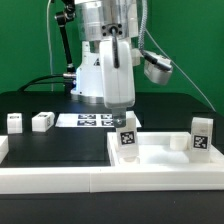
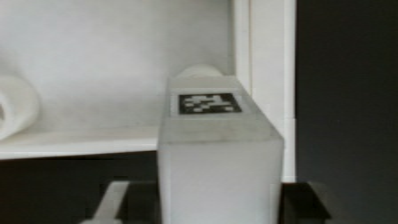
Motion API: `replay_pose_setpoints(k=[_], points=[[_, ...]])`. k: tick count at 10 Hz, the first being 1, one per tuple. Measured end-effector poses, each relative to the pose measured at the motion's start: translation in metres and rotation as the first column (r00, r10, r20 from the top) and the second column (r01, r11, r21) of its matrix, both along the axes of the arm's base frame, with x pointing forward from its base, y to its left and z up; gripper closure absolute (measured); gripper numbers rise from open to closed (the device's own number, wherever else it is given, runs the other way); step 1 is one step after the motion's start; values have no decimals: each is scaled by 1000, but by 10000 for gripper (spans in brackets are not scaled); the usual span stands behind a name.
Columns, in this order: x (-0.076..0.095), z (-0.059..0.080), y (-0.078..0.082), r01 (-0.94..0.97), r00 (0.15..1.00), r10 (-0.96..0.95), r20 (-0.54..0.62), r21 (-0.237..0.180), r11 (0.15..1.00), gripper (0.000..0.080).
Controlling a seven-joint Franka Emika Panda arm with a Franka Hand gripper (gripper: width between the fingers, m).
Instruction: Assemble square table
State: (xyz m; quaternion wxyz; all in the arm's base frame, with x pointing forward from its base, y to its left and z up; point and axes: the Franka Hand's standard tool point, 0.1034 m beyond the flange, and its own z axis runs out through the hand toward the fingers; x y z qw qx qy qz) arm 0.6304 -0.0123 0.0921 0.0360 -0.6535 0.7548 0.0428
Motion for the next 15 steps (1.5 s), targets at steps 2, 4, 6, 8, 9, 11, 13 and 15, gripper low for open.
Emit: replay_pose_setpoints(k=[2, 4, 6, 8, 9, 11, 13, 15], points=[[-1, 0, 0, 104, 994, -104, -15, 0, 995, 509], [-1, -1, 0, 124, 992, -124, -18, 1, 992, 509], [-1, -2, 1, 57, 998, -57, -12, 2, 998, 235], [-2, -3, 2, -94, 996, 94, 3, 2, 996, 174], [-2, -3, 4, -217, 976, 217, 17, 3, 976, 154], [-2, -3, 7, -387, 922, 386, 36, -1, 922, 151], [-2, -4, 7, -523, 851, 523, 52, -8, 852, 151], [-2, -4, 7, -622, 781, 621, 64, -15, 783, 151]])
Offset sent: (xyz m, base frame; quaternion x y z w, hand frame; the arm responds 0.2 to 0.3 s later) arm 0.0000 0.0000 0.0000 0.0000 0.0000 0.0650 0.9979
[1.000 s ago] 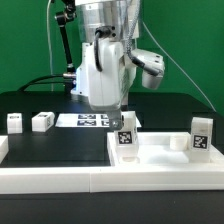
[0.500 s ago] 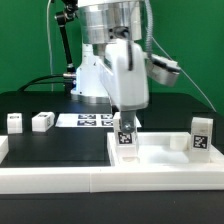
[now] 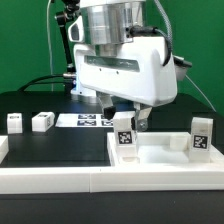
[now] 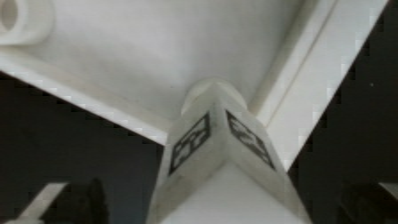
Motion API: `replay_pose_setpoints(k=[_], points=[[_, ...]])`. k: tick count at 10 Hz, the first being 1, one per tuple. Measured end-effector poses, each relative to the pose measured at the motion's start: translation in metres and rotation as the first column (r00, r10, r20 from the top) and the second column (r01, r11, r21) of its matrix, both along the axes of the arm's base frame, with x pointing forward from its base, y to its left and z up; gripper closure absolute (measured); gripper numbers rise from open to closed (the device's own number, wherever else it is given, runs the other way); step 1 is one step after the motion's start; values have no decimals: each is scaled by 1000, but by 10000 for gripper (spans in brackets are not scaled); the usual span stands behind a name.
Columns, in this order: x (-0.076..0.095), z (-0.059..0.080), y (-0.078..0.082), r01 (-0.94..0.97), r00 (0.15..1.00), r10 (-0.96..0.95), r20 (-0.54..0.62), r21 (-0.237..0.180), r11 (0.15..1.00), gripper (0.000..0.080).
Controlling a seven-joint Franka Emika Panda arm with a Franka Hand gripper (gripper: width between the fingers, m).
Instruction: Assemble square table
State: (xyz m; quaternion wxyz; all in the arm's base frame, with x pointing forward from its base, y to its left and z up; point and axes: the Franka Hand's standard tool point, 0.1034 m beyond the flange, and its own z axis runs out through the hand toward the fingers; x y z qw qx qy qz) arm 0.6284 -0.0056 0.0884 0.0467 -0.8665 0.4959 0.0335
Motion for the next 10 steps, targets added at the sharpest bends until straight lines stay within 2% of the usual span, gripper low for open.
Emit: replay_pose_setpoints(k=[3, 6, 10], points=[[0, 0, 2, -219, 975, 219, 25, 0, 976, 151], [1, -3, 0, -427, 902, 428, 58, -16, 904, 151], [2, -2, 1, -597, 798, 597, 77, -29, 802, 151]])
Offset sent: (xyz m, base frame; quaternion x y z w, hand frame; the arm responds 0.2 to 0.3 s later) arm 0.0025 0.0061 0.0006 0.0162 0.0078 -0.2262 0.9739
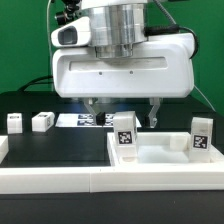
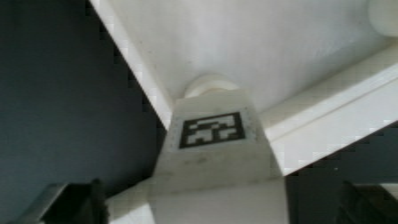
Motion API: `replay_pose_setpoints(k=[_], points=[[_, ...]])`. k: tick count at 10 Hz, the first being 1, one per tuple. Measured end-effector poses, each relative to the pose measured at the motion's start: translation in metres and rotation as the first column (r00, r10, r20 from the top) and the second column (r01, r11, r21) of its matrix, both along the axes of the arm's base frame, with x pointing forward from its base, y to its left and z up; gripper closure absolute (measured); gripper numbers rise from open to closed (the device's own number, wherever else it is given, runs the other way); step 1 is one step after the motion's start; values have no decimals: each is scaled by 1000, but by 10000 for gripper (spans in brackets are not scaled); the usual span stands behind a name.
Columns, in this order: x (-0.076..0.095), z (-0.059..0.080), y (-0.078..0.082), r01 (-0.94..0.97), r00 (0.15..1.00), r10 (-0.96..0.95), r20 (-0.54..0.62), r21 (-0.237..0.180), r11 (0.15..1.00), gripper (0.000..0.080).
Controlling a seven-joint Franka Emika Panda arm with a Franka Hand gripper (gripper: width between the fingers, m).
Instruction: Assemble square table
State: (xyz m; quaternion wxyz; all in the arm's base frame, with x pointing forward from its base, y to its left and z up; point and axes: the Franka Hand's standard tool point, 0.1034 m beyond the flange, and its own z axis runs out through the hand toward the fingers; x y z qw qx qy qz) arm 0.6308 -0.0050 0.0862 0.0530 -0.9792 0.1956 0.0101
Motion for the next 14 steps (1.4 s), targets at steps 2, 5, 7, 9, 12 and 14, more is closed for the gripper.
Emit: replay_pose_setpoints(k=[2, 5, 7, 9, 12, 14], points=[[0, 0, -1, -111, 994, 111, 12, -1, 994, 151], [2, 2, -2, -140, 990, 140, 19, -1, 990, 282], [2, 1, -3, -140, 990, 140, 19, -1, 990, 421], [2, 2, -3, -114, 993, 114, 16, 0, 993, 511], [2, 1, -2, 45, 999, -45, -1, 2, 999, 511], [2, 1, -2, 166, 986, -166, -15, 2, 986, 511]])
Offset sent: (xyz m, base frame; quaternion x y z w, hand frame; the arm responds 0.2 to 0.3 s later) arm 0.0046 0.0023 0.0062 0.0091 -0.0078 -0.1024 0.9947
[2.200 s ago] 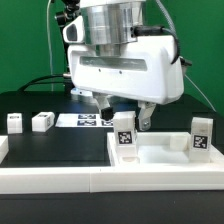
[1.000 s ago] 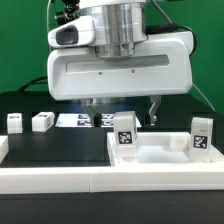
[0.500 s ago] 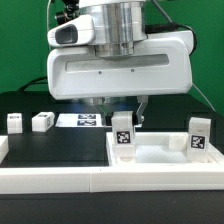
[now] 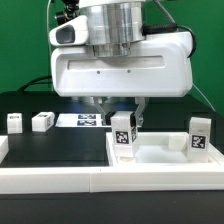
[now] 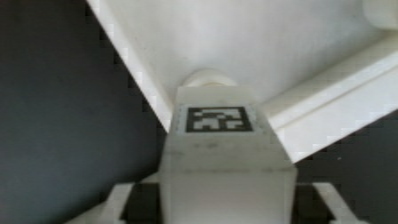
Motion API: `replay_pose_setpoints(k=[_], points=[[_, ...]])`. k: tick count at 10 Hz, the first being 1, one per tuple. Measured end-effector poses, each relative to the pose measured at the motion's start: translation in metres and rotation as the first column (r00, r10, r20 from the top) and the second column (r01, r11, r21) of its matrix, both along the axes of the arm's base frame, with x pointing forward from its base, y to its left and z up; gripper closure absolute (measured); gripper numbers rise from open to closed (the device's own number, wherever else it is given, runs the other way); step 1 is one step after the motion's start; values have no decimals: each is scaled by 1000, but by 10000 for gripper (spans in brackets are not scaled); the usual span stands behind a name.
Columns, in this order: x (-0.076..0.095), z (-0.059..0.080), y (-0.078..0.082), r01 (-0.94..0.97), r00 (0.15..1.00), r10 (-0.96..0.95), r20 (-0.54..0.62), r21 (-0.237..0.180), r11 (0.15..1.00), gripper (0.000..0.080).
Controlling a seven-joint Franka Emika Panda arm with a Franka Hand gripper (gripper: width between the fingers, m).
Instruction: Assemble square table
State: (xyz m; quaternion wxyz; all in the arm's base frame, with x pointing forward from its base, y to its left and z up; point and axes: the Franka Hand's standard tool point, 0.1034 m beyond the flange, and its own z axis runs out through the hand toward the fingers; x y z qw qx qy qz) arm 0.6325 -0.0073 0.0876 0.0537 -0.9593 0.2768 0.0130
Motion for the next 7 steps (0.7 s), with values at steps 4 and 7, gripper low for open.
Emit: replay_pose_setpoints(k=[4, 7], points=[[-2, -2, 0, 424, 906, -424, -20, -3, 906, 509], [-3, -2, 0, 667, 744, -667, -49, -11, 745, 509]])
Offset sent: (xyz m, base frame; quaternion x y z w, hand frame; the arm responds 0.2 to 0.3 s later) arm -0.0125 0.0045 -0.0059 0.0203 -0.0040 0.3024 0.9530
